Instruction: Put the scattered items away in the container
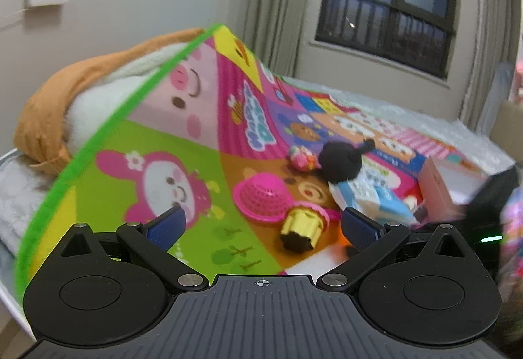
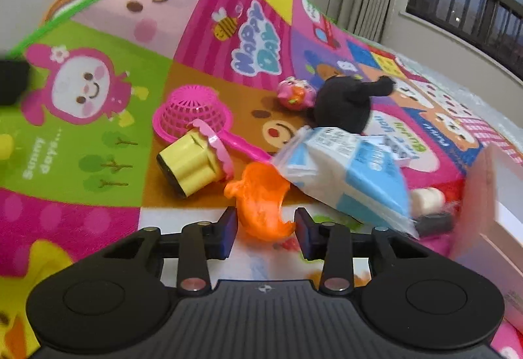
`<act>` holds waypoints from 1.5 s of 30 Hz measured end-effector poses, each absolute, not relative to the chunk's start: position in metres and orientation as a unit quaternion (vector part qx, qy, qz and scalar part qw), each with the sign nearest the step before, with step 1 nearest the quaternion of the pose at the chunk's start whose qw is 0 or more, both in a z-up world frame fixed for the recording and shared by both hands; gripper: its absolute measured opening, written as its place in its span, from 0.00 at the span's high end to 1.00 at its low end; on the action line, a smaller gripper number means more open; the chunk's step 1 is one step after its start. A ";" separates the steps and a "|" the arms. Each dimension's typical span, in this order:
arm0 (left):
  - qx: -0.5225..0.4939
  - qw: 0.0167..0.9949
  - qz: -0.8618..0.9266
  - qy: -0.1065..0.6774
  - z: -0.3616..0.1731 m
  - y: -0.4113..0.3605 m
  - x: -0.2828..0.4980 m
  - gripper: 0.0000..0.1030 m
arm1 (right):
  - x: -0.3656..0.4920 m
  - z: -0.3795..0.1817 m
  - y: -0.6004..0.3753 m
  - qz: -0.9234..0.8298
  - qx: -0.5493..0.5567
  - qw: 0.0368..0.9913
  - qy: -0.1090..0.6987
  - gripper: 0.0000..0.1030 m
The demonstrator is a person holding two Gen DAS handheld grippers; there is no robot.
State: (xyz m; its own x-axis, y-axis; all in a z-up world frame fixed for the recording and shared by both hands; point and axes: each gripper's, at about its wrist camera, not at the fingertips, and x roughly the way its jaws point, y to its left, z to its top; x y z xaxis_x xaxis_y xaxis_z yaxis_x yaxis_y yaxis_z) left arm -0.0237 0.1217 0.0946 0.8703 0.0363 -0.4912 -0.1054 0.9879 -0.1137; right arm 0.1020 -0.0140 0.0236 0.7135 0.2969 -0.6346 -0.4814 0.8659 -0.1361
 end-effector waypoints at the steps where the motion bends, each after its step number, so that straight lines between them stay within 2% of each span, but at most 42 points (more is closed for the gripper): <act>1: -0.062 0.963 0.030 0.260 0.089 0.116 -0.019 0.00 | 0.094 0.026 -0.024 0.212 -0.146 0.915 0.310 0.65; 12: 0.024 0.947 0.001 0.320 0.048 0.063 0.055 0.01 | -0.013 0.027 -0.160 0.088 -0.161 0.934 0.305 0.65; 15: 0.032 0.939 0.013 0.343 0.041 0.061 0.077 0.14 | -0.025 0.021 -0.180 0.067 -0.138 0.938 0.311 0.63; 16: 0.038 0.936 0.016 0.349 0.037 0.060 0.083 0.20 | -0.028 0.021 -0.182 0.062 -0.128 0.940 0.309 0.59; 19: 0.063 0.932 0.024 0.357 0.028 0.055 0.093 0.20 | -0.038 0.021 -0.190 0.059 -0.101 0.946 0.302 0.47; 21: 0.079 0.930 0.032 0.357 0.023 0.054 0.095 0.30 | -0.040 0.021 -0.191 0.061 -0.094 0.948 0.298 0.47; 22: 0.083 0.931 0.035 0.355 0.022 0.054 0.094 0.41 | -0.041 0.021 -0.191 0.062 -0.094 0.948 0.296 0.46; 23: 0.084 0.931 0.036 0.352 0.022 0.055 0.092 0.44 | -0.041 0.021 -0.190 0.064 -0.095 0.949 0.295 0.46; 27: 0.072 0.938 0.015 0.339 0.034 0.048 0.074 0.45 | -0.041 0.019 -0.189 0.064 -0.097 0.950 0.289 0.40; 35: 0.005 0.953 -0.108 0.281 0.062 -0.011 0.016 0.45 | -0.038 0.009 -0.186 0.055 -0.087 0.950 0.296 0.36; 39: 0.002 0.958 -0.135 0.253 0.051 -0.037 -0.006 0.45 | -0.040 0.009 -0.184 0.046 -0.095 0.950 0.294 0.32; 45: 0.014 0.953 -0.131 0.272 0.025 -0.034 -0.033 0.45 | -0.044 0.013 -0.189 0.035 -0.097 0.952 0.287 0.25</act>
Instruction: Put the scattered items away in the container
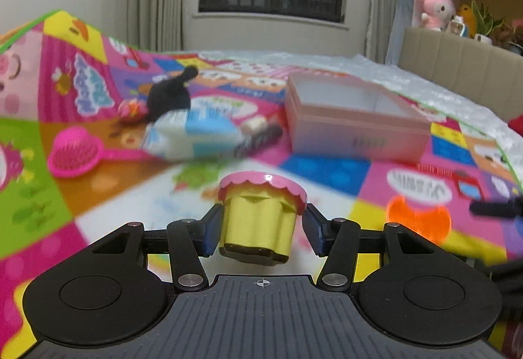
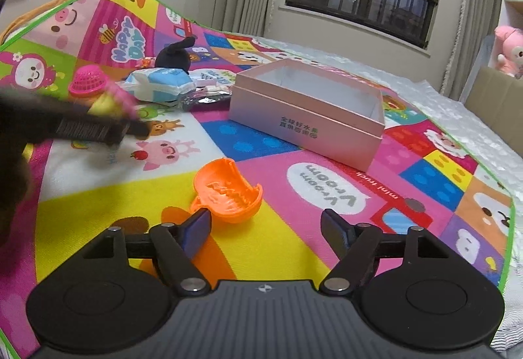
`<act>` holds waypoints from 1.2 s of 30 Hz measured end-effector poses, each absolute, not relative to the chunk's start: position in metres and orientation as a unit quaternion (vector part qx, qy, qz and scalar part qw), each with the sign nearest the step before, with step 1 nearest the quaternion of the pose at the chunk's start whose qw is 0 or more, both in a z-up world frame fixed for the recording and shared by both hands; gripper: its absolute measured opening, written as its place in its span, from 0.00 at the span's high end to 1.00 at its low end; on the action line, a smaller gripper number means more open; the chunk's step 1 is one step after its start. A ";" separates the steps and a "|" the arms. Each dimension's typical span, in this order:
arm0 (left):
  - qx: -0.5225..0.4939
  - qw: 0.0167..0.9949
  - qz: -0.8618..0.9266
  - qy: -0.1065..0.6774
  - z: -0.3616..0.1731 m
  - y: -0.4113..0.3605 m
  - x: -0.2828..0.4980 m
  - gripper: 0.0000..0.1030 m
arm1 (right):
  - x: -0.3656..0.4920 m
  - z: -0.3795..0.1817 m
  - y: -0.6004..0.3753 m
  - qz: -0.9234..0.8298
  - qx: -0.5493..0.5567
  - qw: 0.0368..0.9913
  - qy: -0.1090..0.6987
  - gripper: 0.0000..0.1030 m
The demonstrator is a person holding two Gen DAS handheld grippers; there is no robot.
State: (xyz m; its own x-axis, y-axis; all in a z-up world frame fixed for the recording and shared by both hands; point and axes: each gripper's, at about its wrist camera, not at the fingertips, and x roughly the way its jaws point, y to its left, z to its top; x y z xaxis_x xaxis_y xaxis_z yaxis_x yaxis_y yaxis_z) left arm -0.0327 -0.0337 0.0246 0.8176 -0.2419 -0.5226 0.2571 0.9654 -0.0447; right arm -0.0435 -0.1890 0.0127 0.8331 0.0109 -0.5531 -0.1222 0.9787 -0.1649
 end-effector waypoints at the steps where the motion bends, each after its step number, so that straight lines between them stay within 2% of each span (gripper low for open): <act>1: 0.016 0.953 -0.130 0.273 0.022 -0.031 -0.038 0.45 | -0.044 0.014 -0.189 0.035 -0.094 0.953 0.285 0.25; 6: 0.030 0.947 -0.145 0.286 0.011 -0.020 -0.056 0.41 | -0.042 0.021 -0.183 0.064 -0.067 0.955 0.280 0.18; 7: 0.030 0.945 -0.154 0.289 0.012 -0.019 -0.058 0.33 | -0.041 0.021 -0.181 0.068 -0.064 0.955 0.282 0.18; 8: 0.025 0.942 -0.164 0.292 0.014 -0.018 -0.058 0.20 | -0.041 0.021 -0.180 0.069 -0.063 0.954 0.284 0.18; 9: 0.018 0.939 -0.173 0.295 0.017 -0.017 -0.058 0.15 | -0.041 0.021 -0.178 0.068 -0.063 0.954 0.284 0.18; 15: 0.013 0.938 -0.160 0.307 0.034 -0.002 -0.058 0.02 | -0.040 0.036 -0.178 0.101 -0.029 0.954 0.282 0.18; 20: -0.001 0.926 -0.176 0.334 0.040 0.023 -0.069 0.00 | -0.018 0.058 -0.174 0.160 0.051 0.943 0.286 0.19; 23: 0.005 0.928 -0.176 0.329 0.041 0.030 -0.077 0.00 | 0.007 0.061 -0.159 0.220 0.096 0.918 0.315 0.27; 25: 0.003 0.929 -0.170 0.329 0.041 0.033 -0.078 0.00 | 0.024 0.056 -0.148 0.243 0.115 0.900 0.343 0.37; 32: -0.006 0.932 -0.152 0.330 0.038 0.046 -0.074 0.00 | 0.052 0.026 -0.122 0.267 0.127 0.860 0.416 0.37; 36: -0.013 0.931 -0.149 0.333 0.036 0.049 -0.071 0.00 | 0.050 0.021 -0.120 0.268 0.119 0.858 0.422 0.55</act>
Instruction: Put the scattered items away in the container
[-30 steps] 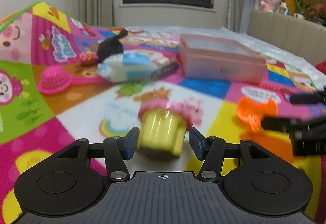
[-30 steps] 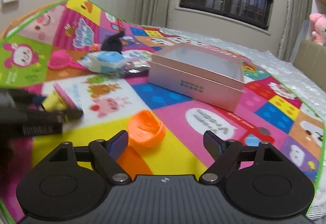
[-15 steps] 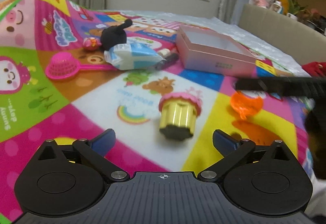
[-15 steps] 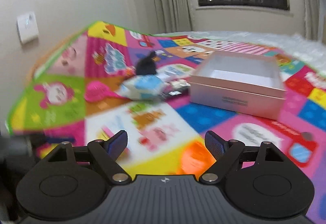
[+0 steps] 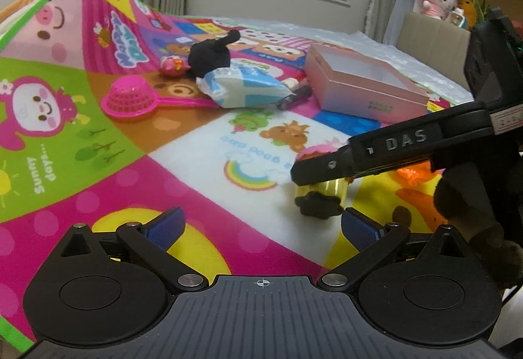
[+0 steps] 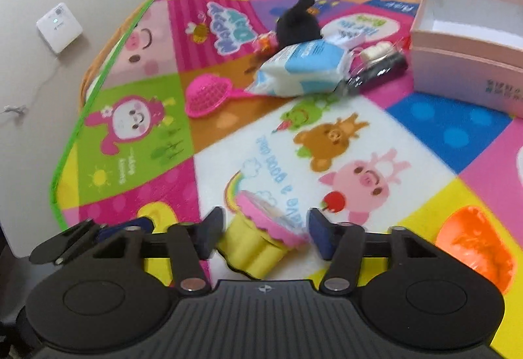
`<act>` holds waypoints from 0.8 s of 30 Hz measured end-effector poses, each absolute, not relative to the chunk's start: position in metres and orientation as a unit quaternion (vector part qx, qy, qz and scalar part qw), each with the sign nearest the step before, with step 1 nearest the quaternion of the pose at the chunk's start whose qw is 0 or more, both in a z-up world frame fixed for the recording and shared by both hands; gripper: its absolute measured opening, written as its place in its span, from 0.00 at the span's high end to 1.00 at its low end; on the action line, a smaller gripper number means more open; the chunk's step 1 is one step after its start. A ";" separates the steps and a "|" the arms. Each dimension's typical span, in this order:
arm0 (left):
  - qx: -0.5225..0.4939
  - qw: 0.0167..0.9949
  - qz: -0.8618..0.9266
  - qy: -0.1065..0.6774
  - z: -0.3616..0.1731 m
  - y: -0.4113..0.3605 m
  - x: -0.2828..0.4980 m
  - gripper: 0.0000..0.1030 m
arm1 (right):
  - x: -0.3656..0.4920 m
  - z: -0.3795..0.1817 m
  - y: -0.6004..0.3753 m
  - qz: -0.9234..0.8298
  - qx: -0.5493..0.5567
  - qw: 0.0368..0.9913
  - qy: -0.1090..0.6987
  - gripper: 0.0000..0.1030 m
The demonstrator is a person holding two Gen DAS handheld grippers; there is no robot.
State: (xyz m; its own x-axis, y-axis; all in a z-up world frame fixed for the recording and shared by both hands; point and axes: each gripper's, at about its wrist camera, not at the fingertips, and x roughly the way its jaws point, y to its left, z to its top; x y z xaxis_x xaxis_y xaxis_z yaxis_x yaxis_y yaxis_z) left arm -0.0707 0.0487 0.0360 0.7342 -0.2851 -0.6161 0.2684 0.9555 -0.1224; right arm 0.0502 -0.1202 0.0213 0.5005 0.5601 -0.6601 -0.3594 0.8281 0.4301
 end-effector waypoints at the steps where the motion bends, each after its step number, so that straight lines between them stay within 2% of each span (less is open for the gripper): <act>1: -0.014 0.931 -0.149 0.333 0.036 0.049 -0.070 0.00 | 0.048 0.026 -0.121 0.271 0.110 0.862 0.413 0.64; 2: -0.015 0.931 -0.149 0.332 0.035 0.050 -0.070 0.00 | 0.045 0.031 -0.121 0.272 0.095 0.869 0.401 0.69; 3: -0.017 0.931 -0.148 0.332 0.035 0.050 -0.070 0.00 | 0.042 0.036 -0.121 0.270 0.080 0.877 0.390 0.81; 4: -0.019 0.932 -0.147 0.332 0.035 0.051 -0.069 0.00 | 0.040 0.040 -0.121 0.267 0.062 0.884 0.379 0.87; 6: -0.026 0.932 -0.142 0.332 0.034 0.052 -0.067 0.00 | 0.036 0.046 -0.123 0.256 0.024 0.896 0.361 0.87; 14: -0.033 0.933 -0.123 0.337 0.034 0.057 -0.064 0.00 | 0.017 0.047 -0.128 0.265 0.012 0.897 0.353 0.81; 16: -0.036 0.933 -0.124 0.335 0.035 0.058 -0.064 0.00 | 0.014 0.049 -0.138 0.265 0.041 0.897 0.352 0.72; 18: -0.042 0.933 -0.132 0.332 0.039 0.057 -0.065 0.00 | 0.010 0.052 -0.152 0.247 0.061 0.904 0.344 0.68; 21: -0.048 0.933 -0.148 0.326 0.044 0.049 -0.062 0.00 | 0.008 0.052 -0.168 0.221 0.077 0.910 0.343 0.64; 24: -0.041 0.934 -0.151 0.320 0.046 0.036 -0.056 0.00 | 0.012 0.047 -0.178 0.194 0.089 0.913 0.348 0.64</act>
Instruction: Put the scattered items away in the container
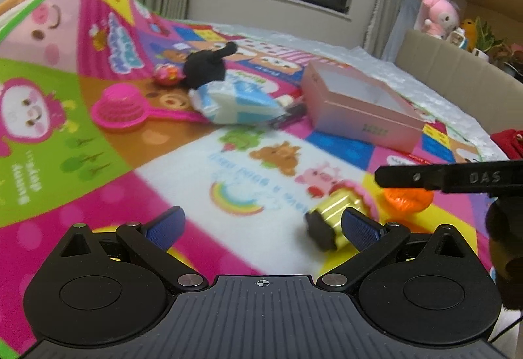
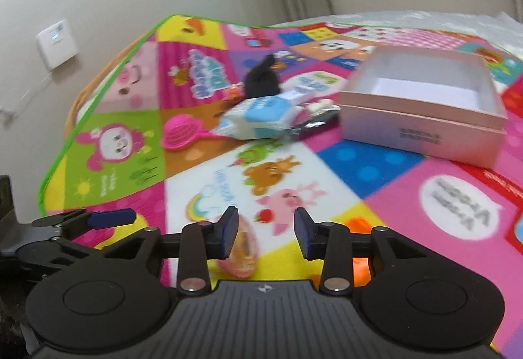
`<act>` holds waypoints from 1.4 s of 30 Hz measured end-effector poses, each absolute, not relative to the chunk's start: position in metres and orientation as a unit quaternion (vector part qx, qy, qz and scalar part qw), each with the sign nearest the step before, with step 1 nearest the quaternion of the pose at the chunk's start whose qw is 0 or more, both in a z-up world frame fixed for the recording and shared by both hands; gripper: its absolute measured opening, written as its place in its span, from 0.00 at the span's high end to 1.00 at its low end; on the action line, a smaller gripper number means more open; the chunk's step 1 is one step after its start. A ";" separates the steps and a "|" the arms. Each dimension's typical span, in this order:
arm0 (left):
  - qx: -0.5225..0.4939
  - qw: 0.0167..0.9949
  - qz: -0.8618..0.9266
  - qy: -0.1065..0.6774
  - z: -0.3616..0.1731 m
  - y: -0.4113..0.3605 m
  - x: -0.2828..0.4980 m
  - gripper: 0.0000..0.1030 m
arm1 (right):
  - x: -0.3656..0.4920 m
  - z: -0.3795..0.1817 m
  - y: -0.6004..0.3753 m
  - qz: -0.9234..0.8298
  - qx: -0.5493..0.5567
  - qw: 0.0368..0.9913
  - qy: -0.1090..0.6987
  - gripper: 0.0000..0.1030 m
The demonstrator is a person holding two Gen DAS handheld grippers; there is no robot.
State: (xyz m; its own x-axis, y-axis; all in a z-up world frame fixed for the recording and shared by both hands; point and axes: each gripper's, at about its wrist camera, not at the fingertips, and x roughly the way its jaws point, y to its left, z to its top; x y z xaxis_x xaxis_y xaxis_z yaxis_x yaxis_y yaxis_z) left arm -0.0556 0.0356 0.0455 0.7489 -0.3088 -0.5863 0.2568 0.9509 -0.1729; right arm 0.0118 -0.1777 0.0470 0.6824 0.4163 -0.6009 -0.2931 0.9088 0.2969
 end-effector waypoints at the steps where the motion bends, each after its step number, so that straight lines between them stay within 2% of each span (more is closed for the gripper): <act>1: -0.034 0.934 -0.145 0.323 0.044 0.031 -0.052 0.00 | 0.013 0.045 -0.178 0.188 0.087 0.914 0.349 0.64; 11: 0.001 0.937 -0.094 0.336 0.034 0.042 -0.046 0.00 | 0.009 0.037 -0.144 0.226 0.067 0.904 0.356 0.64; 23: -0.038 0.938 -0.067 0.339 0.033 0.090 -0.062 0.00 | -0.001 0.040 -0.100 0.270 0.032 0.897 0.348 0.62; 24: -0.043 0.939 -0.071 0.334 0.035 0.091 -0.064 0.00 | -0.003 0.042 -0.102 0.267 0.029 0.900 0.344 0.61; 26: -0.056 0.942 -0.087 0.320 0.039 0.089 -0.068 0.00 | -0.010 0.048 -0.111 0.252 0.021 0.911 0.327 0.46; 27: -0.061 0.944 -0.099 0.310 0.041 0.085 -0.071 0.00 | -0.015 0.051 -0.117 0.237 0.013 0.920 0.311 0.33; 28: -0.063 0.947 -0.110 0.295 0.043 0.080 -0.074 0.00 | -0.022 0.053 -0.124 0.220 0.002 0.931 0.293 0.24; 30: -0.043 0.952 -0.125 0.275 0.046 0.061 -0.079 0.00 | -0.035 0.054 -0.137 0.181 -0.030 0.948 0.260 0.17; 35: 0.021 0.951 -0.136 0.276 0.039 0.014 -0.083 0.00 | -0.046 0.035 -0.161 0.101 -0.091 0.957 0.255 0.13; 40: 0.027 0.950 -0.148 0.272 0.033 -0.001 -0.089 0.00 | -0.038 0.019 -0.175 0.092 -0.079 0.954 0.273 0.13; 42: 0.032 0.951 -0.147 0.271 0.032 -0.002 -0.091 0.00 | -0.030 0.015 -0.173 0.091 -0.080 0.952 0.280 0.16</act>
